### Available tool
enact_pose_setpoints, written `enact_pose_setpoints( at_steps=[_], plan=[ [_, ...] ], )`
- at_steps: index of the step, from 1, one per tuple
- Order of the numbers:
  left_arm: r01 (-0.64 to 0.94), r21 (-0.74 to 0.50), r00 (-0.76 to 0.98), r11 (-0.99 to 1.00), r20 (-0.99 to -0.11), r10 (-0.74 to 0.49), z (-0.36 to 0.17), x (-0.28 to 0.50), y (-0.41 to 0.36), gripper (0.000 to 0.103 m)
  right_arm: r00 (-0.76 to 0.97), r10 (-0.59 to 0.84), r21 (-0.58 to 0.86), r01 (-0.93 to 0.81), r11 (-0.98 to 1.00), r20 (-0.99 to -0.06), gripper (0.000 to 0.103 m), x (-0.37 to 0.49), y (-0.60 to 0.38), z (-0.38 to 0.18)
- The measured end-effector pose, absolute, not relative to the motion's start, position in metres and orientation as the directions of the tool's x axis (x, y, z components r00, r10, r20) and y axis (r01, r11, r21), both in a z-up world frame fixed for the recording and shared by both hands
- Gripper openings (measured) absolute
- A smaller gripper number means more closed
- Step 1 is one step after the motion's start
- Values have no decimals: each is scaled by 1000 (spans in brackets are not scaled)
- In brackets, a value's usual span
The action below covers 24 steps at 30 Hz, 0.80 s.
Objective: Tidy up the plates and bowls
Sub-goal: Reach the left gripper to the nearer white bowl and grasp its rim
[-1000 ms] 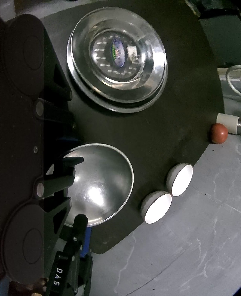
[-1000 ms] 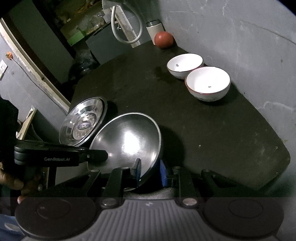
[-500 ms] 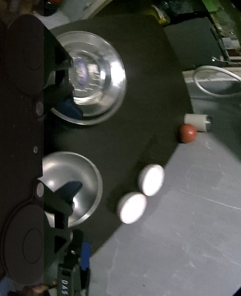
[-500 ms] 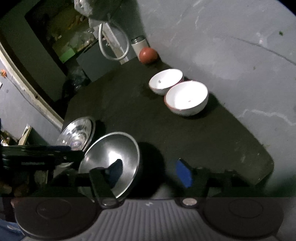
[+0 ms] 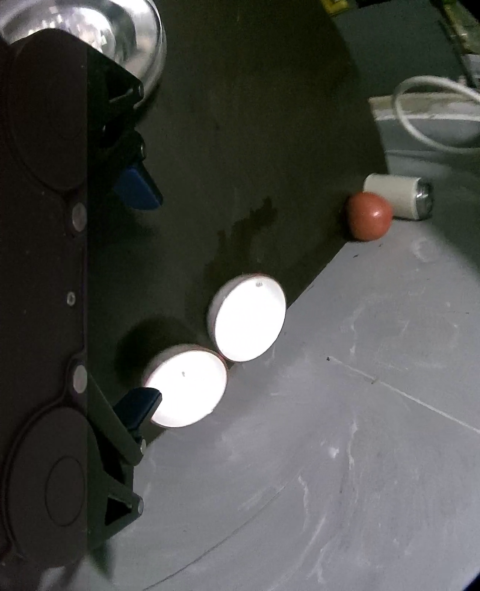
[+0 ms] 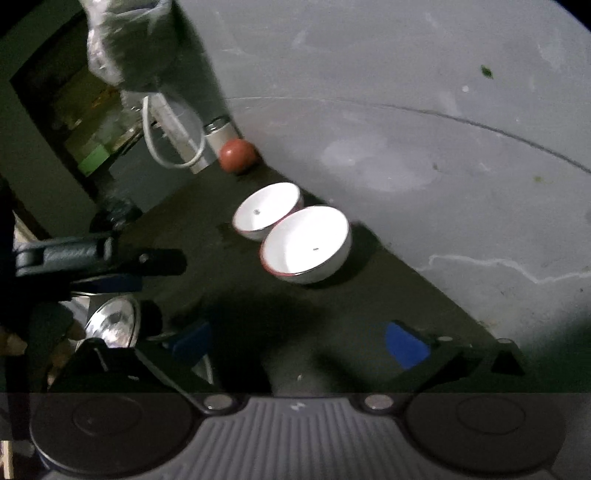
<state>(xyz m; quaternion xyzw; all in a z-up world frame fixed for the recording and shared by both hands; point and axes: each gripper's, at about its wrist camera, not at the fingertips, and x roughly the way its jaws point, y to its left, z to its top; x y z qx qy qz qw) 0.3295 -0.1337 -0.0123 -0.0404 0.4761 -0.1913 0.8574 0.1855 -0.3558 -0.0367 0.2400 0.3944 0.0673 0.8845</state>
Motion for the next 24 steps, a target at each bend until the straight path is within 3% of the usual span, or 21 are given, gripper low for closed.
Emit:
enact_pose_setpoints(
  at_steps=[14, 19, 24],
  plan=[
    [260, -252, 371, 932, -865, -337, -50, 378, -172, 102, 721, 270, 539, 169, 825, -638, 101, 234, -374, -66],
    [258, -246, 362, 934, -872, -330, -54, 378, -179, 102, 711, 260, 526, 179, 832, -653, 92, 245, -373, -71],
    [264, -217, 356, 940, -883, -304, -57, 379, -186, 88, 703, 291, 558, 179, 810, -649, 80, 253, -375, -78]
  ],
)
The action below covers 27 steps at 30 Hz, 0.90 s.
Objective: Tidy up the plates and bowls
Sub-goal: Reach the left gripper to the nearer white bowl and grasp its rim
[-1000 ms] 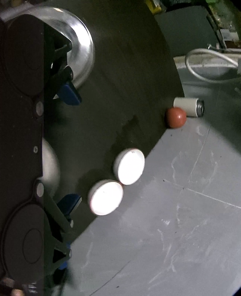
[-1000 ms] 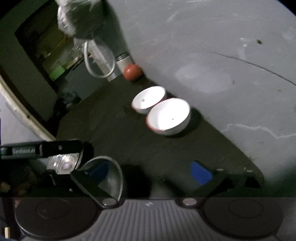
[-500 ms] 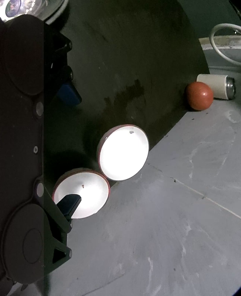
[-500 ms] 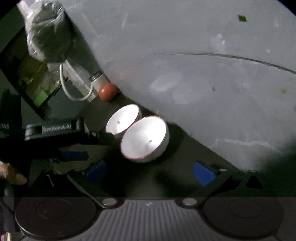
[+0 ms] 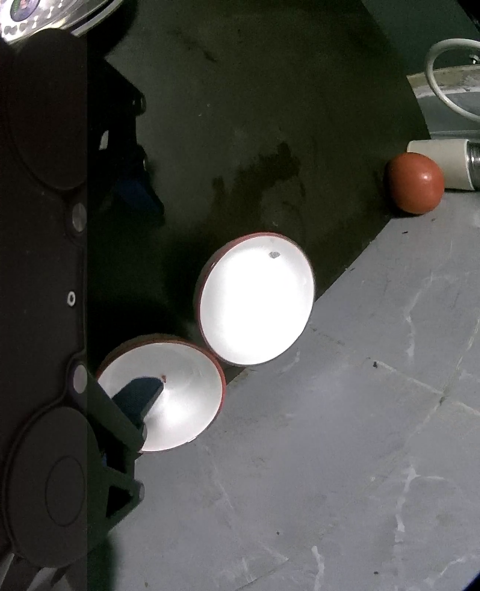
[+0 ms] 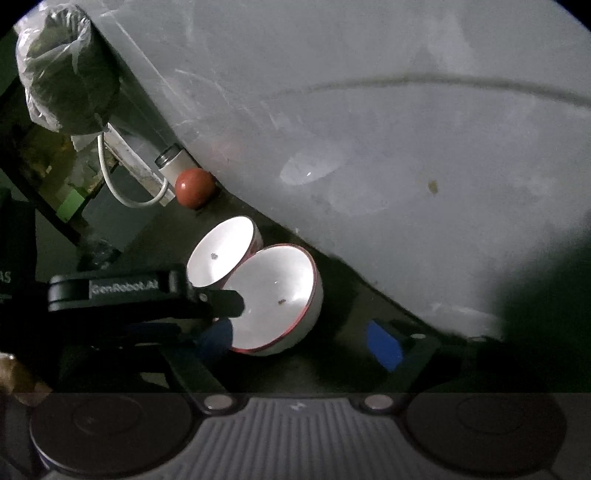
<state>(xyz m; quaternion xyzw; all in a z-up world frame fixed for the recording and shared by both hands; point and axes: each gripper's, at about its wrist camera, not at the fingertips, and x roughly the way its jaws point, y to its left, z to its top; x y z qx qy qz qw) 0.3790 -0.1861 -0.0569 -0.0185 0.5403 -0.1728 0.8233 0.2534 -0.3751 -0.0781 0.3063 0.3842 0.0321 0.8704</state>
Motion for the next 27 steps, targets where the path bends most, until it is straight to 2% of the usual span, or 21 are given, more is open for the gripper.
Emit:
enact_pose_setpoints(
  at_steps=[1, 7, 9, 10, 12, 15, 17, 22, 27],
  plan=[
    [260, -224, 348, 940, -886, -307, -58, 379, -187, 86, 700, 292, 560, 184, 808, -651, 75, 255, -375, -80],
    [257, -223, 347, 940, -887, -306, -58, 374, -195, 76, 705, 288, 563, 188, 805, -648, 61, 263, -376, -84],
    [260, -222, 352, 940, -884, -307, -57, 374, -196, 63, 705, 295, 566, 182, 804, -645, 57, 263, -375, -84],
    [259, -224, 353, 940, -884, -308, -57, 374, -197, 58, 704, 299, 569, 180, 802, -645, 52, 263, -375, -85],
    [259, -237, 348, 936, -882, -319, -56, 374, -197, 35, 700, 302, 571, 182, 800, -647, 44, 264, -375, -86],
    [258, -265, 338, 929, -876, -344, -58, 374, -199, 24, 705, 296, 568, 183, 802, -645, 32, 265, -375, -85],
    [264, -288, 335, 920, -868, -368, -58, 372, -199, 14, 706, 291, 565, 186, 804, -646, 29, 266, -374, -85],
    [290, -276, 354, 916, -858, -371, -55, 361, -200, 12, 702, 290, 564, 191, 803, -650, 26, 266, -374, -84],
    [295, -315, 382, 902, -826, -414, -36, 343, -187, 12, 712, 298, 567, 169, 806, -636, 25, 254, -375, -74]
  ],
)
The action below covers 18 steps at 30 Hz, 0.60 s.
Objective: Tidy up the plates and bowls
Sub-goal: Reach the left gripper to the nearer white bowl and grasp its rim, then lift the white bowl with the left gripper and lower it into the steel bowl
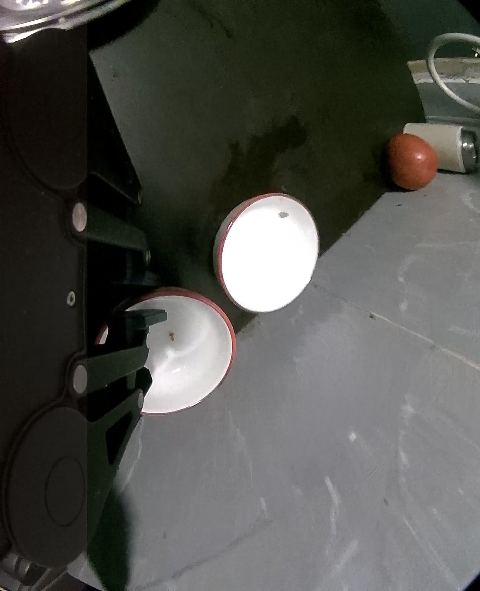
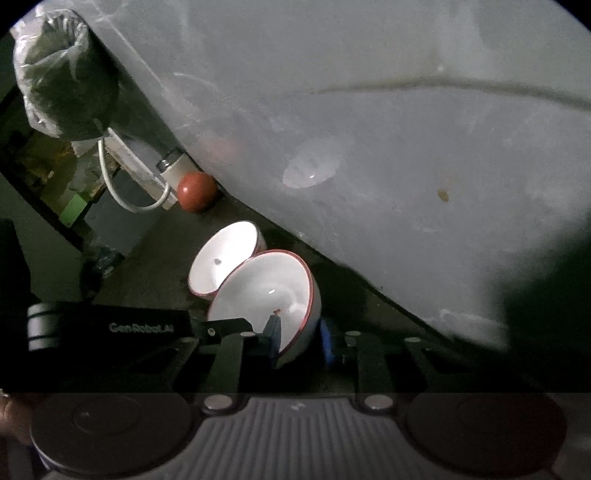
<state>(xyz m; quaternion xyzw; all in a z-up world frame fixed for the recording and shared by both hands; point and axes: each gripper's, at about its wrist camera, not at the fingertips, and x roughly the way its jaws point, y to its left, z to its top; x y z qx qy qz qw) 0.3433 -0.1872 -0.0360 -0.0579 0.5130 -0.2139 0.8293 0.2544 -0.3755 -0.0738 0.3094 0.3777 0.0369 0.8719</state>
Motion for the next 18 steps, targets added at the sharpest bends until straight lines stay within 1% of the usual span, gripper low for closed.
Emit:
enact_pose_setpoints(
  at_steps=[5, 10, 15, 18],
  plan=[
    [300, -349, 425, 888, -784, -452, -6, 321, -163, 12, 726, 320, 558, 104, 824, -608, 25, 237, -368, -47],
    [289, -351, 462, 890, -763, -451, 17, 294, -134, 12, 716, 371, 539, 9, 842, -591, 25, 222, -352, -20],
    [269, -364, 468, 892, -760, -451, 22, 274, -105, 12, 680, 443, 533, -90, 841, -584, 25, 206, -334, -4],
    [244, -373, 454, 895, -772, -445, 19, 262, -93, 12, 643, 480, 525, -139, 840, -597, 25, 198, -322, -1]
  ],
)
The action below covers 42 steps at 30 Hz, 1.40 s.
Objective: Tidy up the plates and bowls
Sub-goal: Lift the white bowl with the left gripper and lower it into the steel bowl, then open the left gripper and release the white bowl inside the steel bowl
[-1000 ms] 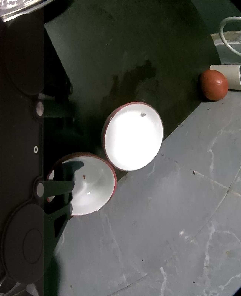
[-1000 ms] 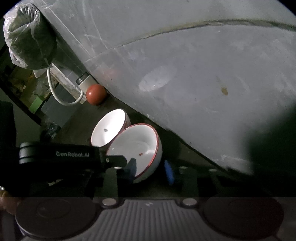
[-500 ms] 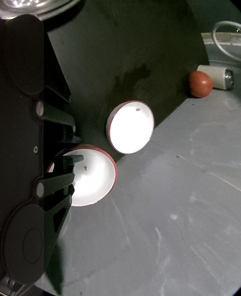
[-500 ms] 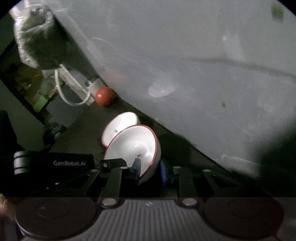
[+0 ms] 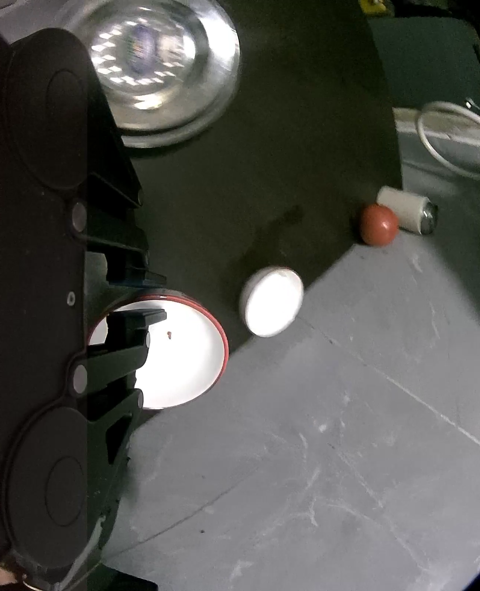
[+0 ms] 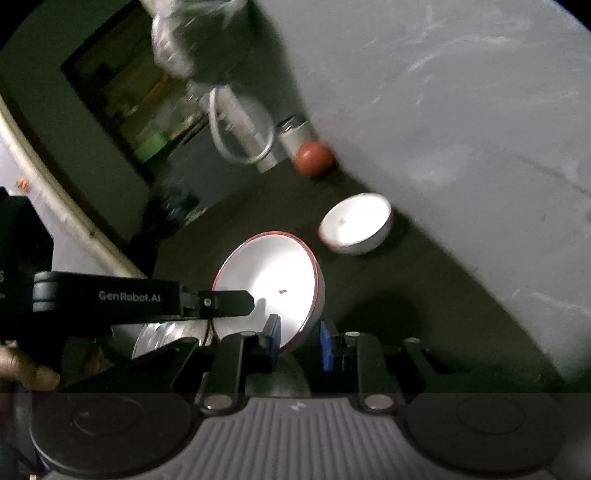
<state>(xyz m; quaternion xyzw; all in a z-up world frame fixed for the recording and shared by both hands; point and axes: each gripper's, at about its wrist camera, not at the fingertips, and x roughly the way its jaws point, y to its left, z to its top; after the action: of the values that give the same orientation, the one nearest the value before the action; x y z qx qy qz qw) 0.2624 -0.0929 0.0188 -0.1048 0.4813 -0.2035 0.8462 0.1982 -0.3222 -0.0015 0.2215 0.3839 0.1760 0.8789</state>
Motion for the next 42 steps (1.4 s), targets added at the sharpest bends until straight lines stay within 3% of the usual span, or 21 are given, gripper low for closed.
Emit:
enact_pose_setpoints(
  at_steps=[12, 42],
  plan=[
    [179, -362, 373, 915, -835, -404, 0, 233, -70, 12, 507, 542, 498, -234, 835, -670, 25, 173, -292, 0],
    [140, -291, 247, 946, -915, -318, -22, 233, -79, 17, 369, 498, 432, -251, 866, -784, 26, 185, -270, -14]
  ],
)
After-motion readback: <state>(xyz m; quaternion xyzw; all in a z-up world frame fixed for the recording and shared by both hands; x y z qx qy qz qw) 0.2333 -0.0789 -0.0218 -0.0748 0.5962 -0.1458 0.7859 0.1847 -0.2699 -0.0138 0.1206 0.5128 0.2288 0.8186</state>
